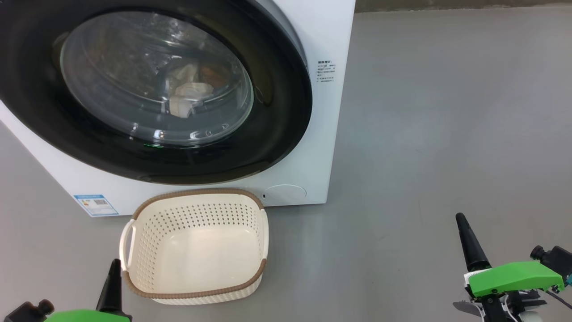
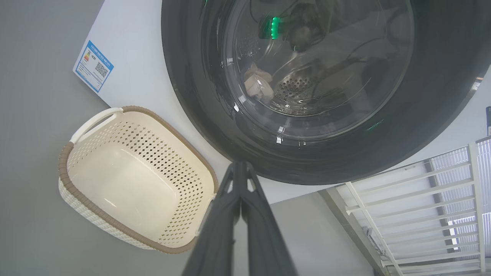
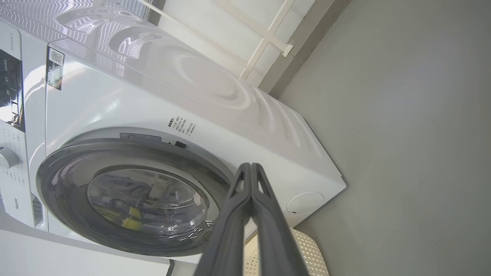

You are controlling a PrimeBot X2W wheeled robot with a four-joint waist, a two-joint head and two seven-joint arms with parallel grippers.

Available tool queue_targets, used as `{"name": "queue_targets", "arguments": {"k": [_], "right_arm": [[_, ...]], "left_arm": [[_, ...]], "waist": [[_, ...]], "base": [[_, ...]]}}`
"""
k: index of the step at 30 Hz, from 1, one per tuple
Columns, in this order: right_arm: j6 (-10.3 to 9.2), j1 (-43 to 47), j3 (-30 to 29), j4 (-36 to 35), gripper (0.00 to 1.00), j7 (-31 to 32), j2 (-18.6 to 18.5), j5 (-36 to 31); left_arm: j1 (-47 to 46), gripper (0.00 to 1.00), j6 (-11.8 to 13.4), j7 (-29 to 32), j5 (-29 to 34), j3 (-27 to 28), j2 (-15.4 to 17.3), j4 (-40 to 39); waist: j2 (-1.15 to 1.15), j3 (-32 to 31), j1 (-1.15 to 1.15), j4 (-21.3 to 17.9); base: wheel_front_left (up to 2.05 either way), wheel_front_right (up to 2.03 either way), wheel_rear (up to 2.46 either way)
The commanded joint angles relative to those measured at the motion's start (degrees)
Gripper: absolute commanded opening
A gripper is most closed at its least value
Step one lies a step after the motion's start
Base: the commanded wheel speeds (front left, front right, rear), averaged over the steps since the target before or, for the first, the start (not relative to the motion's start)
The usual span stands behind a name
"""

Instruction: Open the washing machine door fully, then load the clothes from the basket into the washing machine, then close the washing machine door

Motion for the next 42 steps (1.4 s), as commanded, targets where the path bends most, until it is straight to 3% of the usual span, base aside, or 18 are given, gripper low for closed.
{"name": "queue_targets", "arguments": {"k": [1,42], "right_arm": [[0.10,-0.5,0.1,-1.8,0.00,0.6,-0.2,2.2],[0.08,1.5,-3.5,-4.0,0.00,7.4,2.0,22.5]], "left_arm": [[-2.4,0.00,-0.1,0.4,-1.9,1.5,0.6,-1.0],[-4.1,0.00,-0.2,7.3,-25.9,2.9,-0.3,-0.1]], "waist": [[0.00,-0.1,-0.01,0.1],[0.00,-2.6,0.00,2.4]], "base": [[0.00,0.00,0.00],[0.00,0.00,0.00]]}}
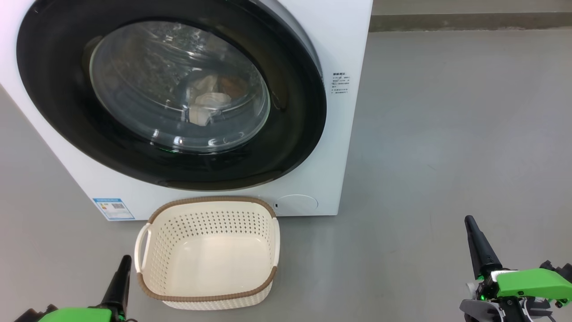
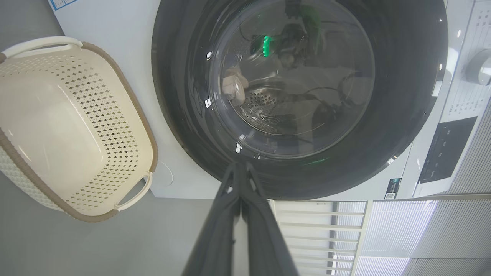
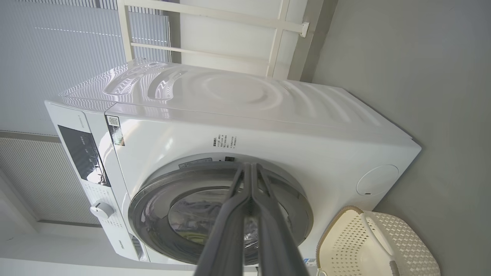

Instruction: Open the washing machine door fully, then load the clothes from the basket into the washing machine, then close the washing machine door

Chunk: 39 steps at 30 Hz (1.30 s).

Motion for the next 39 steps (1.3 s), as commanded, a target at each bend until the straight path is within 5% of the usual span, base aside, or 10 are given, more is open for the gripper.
{"name": "queue_targets", "arguments": {"k": [1,9,39], "right_arm": [[0.09,0.2,0.9,-1.9,0.00,0.5,0.0,1.7],[0.09,0.6,0.1,-2.3,0.00,1.9,0.5,5.8],[0.09,0.6,-0.1,-2.3,0.00,2.2,0.6,5.7]], "left_arm": [[-2.8,0.00,-0.2,0.6,-1.8,1.9,0.6,-1.0],[-3.2,0.00,-0.2,1.9,-6.5,2.2,0.4,-0.8],[-3.2,0.00,-0.2,2.1,-6.6,2.3,0.3,-0.8]], "waist": [[0.00,-0.1,0.00,0.1],[0.00,-0.6,0.00,0.6],[0.00,-0.6,0.00,0.6]], "base": [[0.00,0.00,0.00],[0.00,0.00,0.00],[0.00,0.00,0.00]]}}
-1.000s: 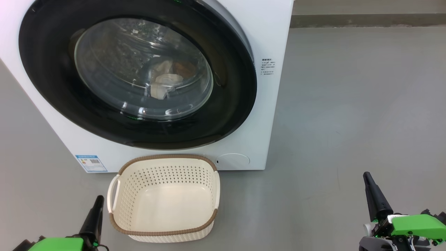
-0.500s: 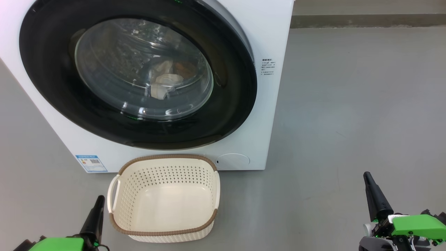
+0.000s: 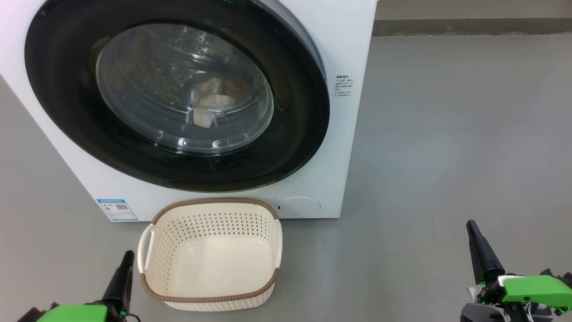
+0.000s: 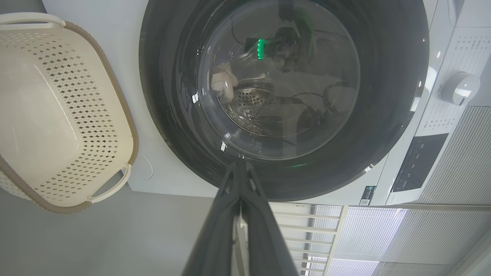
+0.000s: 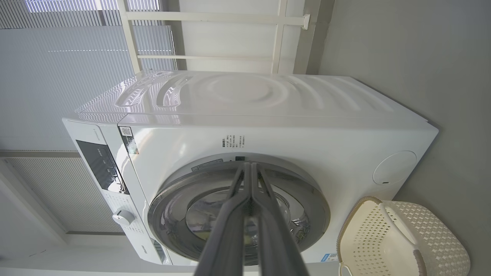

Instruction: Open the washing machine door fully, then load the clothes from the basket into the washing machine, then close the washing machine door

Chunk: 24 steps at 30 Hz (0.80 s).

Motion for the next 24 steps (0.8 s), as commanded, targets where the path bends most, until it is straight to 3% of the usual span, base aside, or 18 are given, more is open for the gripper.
{"name": "queue_targets", "arguments": {"k": [1,24], "right_arm": [[0.09,-0.6,1.1,-1.7,0.00,0.4,-0.1,0.1],[0.09,-0.6,1.0,-1.7,0.00,0.5,0.0,0.0]], "left_arm": [[-2.4,0.00,-0.2,0.2,-0.3,2.0,0.7,-1.1],[-2.4,0.00,-0.2,0.3,-0.2,2.1,0.7,-1.1]], "waist": [[0.00,0.0,0.00,0.0],[0.00,0.0,0.00,0.0]], "base": [[0.00,0.00,0.00],[0.00,0.00,0.00]]}}
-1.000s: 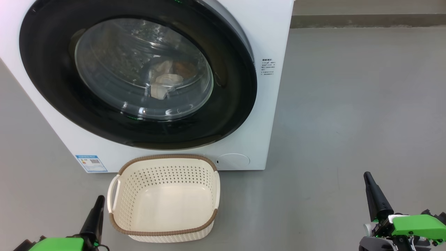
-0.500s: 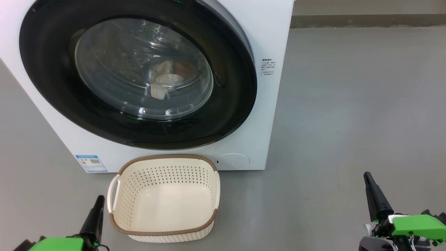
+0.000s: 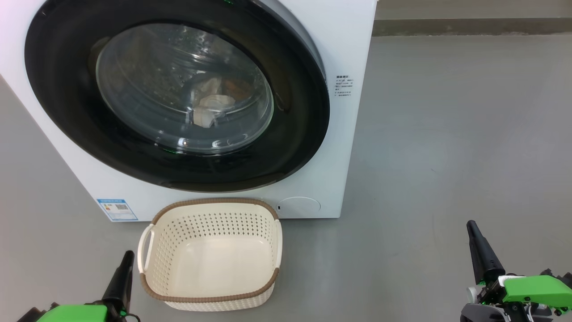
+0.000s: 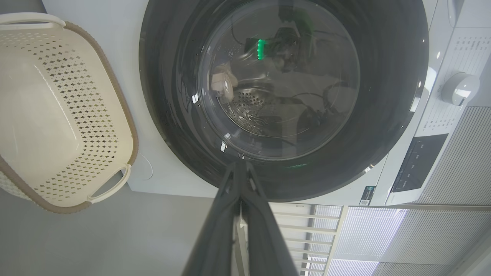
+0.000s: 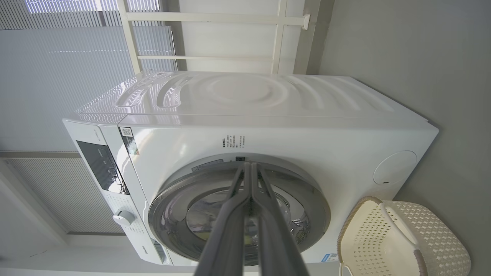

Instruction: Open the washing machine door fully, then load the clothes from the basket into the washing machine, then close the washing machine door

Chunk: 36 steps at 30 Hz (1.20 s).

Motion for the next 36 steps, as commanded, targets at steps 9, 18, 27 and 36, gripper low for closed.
{"name": "queue_targets", "arguments": {"k": [9,18,27,36], "right_arm": [[0.09,-0.6,1.1,-1.7,0.00,0.4,-0.1,0.0],[0.09,-0.6,1.1,-1.7,0.00,0.4,-0.1,-0.1],[0.09,-0.6,1.1,-1.7,0.00,0.4,0.0,-0.1],[0.09,-0.6,1.1,-1.7,0.00,0.4,0.0,-0.1]], "left_arm": [[-2.4,0.00,-0.2,0.3,-0.2,2.0,0.7,-1.1],[-2.4,0.00,-0.2,0.3,-0.2,2.0,0.7,-1.1],[-2.4,0.00,-0.2,0.3,-0.2,2.1,0.7,-1.1],[-2.4,0.00,-0.2,0.3,-0.2,2.1,0.7,-1.1]], "waist": [[0.00,0.0,0.00,0.0],[0.00,0.0,0.00,0.0],[0.00,0.0,0.00,0.0],[0.00,0.0,0.00,0.0]], "base": [[0.00,0.00,0.00],[0.00,0.00,0.00],[0.00,0.00,0.00],[0.00,0.00,0.00]]}}
